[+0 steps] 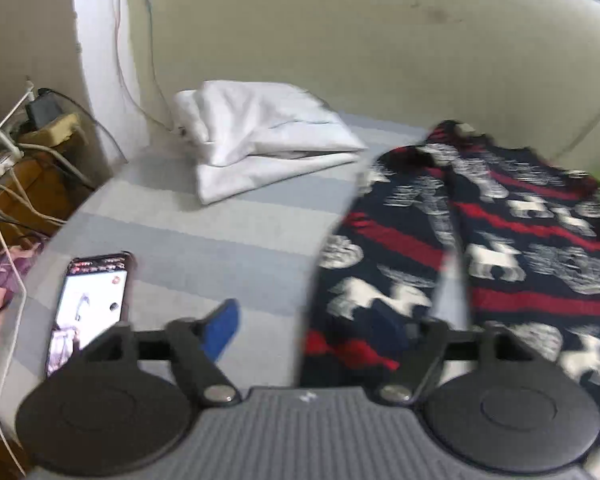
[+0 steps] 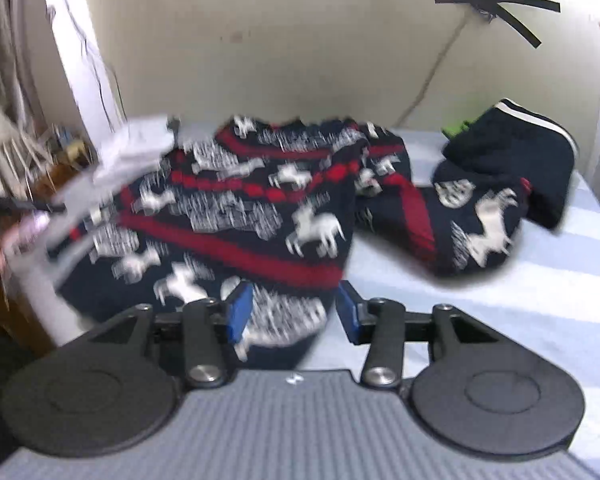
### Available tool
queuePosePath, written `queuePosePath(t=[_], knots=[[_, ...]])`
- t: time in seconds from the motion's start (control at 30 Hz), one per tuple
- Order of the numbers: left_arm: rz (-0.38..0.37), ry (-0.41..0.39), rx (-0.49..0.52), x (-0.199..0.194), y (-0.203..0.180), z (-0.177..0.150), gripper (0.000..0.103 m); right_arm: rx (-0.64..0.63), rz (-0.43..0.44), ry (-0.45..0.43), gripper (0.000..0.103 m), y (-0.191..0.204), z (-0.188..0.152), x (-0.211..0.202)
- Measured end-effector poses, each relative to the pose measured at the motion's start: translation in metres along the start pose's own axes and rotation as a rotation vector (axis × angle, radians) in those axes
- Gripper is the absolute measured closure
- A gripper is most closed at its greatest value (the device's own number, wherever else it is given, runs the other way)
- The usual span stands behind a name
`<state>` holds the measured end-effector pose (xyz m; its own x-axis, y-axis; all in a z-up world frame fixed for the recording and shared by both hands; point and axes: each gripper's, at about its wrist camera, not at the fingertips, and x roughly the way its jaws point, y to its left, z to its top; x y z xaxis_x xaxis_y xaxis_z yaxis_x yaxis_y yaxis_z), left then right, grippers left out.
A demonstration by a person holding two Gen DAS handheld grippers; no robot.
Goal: Fold small clothes
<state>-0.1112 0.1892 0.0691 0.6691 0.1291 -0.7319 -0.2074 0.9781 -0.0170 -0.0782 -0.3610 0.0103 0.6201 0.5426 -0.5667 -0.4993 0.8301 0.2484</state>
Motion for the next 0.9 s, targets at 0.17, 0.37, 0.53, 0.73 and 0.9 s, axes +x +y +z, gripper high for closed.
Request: queuePosePath(t=[0.17, 0.37, 0.53, 0.73, 0.9], knots=[[-0.049, 0.106, 0.080, 0.044, -0.018, 0.003, 0.038, 0.001, 0.039, -0.031, 0.050, 0.012, 0.013, 0.032], [0.158, -0.060, 0.289, 0.029, -0.032, 0.029, 0.090, 0.046, 0.150, -0.048, 0.051, 0.029, 0.045, 0.096], [0.805, -0.465, 0.466, 0.009, -0.045, 0.080, 0.099, 0.118, 0.223, -0.028, 0.051, 0.033, 0.058, 0.156], [1.002, -0.793, 0.652, 0.010, -0.120, 0.120, 0.100, 0.267, 0.255, -0.008, 0.053, 0.013, 0.037, 0.187], [0.738, -0.852, 0.657, 0.000, -0.186, 0.132, 0.097, 0.396, 0.308, -0.035, 0.053, -0.008, 0.033, 0.179]])
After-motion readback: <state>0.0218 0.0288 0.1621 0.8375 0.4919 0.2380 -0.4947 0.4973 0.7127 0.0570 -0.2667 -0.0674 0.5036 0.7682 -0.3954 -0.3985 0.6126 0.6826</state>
